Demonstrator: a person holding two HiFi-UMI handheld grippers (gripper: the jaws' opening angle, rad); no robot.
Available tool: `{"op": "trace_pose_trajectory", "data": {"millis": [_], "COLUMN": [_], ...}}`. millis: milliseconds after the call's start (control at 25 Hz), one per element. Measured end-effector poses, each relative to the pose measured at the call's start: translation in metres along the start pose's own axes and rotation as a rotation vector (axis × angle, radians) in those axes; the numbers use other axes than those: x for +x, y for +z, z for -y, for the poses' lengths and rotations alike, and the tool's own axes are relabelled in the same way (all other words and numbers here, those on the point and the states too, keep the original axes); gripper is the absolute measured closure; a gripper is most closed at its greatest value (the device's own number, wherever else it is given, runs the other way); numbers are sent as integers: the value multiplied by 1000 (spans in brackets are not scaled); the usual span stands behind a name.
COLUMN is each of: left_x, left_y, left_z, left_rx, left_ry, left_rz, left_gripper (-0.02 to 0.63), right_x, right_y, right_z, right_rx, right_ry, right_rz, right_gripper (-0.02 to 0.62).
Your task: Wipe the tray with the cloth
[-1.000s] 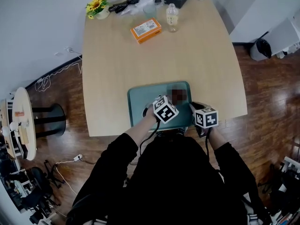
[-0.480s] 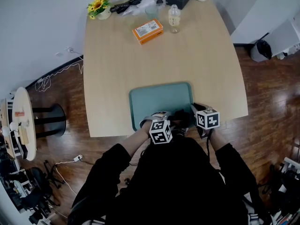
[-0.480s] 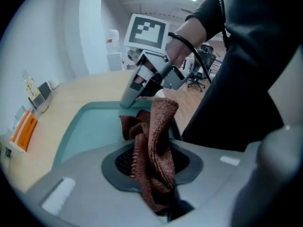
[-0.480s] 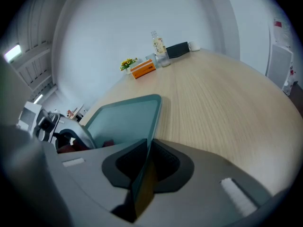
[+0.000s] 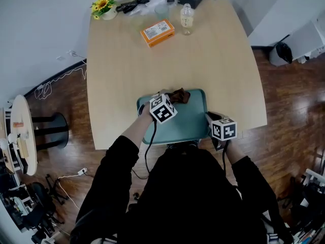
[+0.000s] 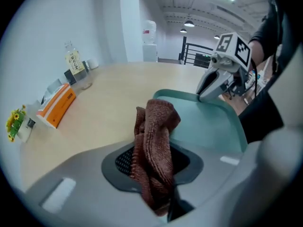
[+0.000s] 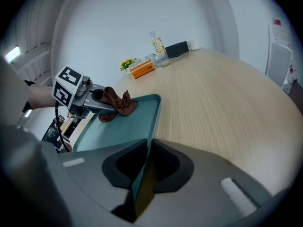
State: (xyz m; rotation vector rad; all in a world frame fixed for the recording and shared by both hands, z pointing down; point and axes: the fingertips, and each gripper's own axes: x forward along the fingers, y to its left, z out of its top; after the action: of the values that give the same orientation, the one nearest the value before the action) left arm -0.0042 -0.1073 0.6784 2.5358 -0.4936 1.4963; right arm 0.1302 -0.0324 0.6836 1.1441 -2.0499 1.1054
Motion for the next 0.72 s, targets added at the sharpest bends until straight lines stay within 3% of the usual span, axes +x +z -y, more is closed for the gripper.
{"op": "trace_pose_trajectory", "data": {"millis": [120,240,480,640,720], "left_x": [1,-5,-35,-44,-43], "left_y": [-1,-4,-46,-65,-65], "left_z": [4,16,120,160,163], "left_rx": [-35,-140,-182,-329,-353], "left_ry": [29,43,-78,-120,-128], "left_rz": [15,25,45,65,85], "left_gripper": [515,515,515,515,515], "right_x": [1,0,-1,-1,-1], "right_y": [0,0,0,0,0], "right_z": [2,2,3,6,6], "right_rx": [3,7,11,3,2], "right_ry": [3,4,8,-1,-5], "right_rz": [-1,-2,-3,-2,-2], "right_gripper": [558,560,560,561,566]}}
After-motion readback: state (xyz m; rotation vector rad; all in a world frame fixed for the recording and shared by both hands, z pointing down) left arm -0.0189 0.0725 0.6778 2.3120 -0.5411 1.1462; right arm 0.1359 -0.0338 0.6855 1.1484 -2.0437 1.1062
